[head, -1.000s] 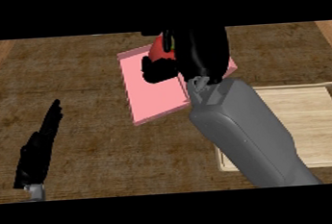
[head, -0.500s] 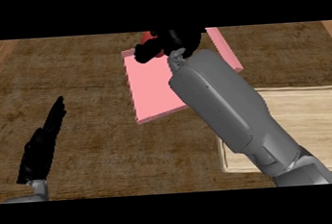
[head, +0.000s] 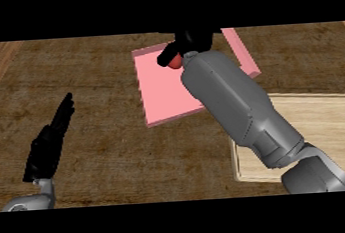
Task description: Pick the bell pepper from the tray and place it in the cardboard box
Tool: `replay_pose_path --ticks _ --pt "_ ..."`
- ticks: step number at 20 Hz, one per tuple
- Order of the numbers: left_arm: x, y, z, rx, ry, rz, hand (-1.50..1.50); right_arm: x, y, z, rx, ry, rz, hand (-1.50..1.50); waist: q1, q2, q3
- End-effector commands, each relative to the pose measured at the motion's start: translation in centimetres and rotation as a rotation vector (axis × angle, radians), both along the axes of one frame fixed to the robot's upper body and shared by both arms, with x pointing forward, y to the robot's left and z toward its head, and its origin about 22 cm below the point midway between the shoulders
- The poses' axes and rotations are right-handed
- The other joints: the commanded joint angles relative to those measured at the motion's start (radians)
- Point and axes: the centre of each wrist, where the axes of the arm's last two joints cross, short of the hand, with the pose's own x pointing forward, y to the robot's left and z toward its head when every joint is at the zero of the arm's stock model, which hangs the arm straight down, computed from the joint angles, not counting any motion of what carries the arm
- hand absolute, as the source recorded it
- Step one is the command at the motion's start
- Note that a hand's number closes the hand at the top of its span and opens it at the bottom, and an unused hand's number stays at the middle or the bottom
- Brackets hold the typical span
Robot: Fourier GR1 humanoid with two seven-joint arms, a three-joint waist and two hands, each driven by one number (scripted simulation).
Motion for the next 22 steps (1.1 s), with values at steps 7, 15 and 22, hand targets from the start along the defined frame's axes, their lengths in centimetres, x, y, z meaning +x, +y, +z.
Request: replay_pose_path --ticks 7,15,22 --pt "0.8 0.0 0.5 -0.002 -0.005 -0.001 0.00 0.7 -0.8 -0.7 0.229 -0.222 -0.084 -1.50 0.015 0.006 0.001" --pt "-0.1 0.0 -1.2 -0.007 0.013 0.039 0.00 0.7 -3.0 0.0 0.543 -0.451 -0.206 -1.50 -0.038 -0.006 0.002" --pt "-1.5 1.2 -1.3 0.007 0.022 0.083 0.00 1.0 -11.2 -0.8 0.601 -0.541 -0.348 -1.50 -0.083 -0.025 0.002"
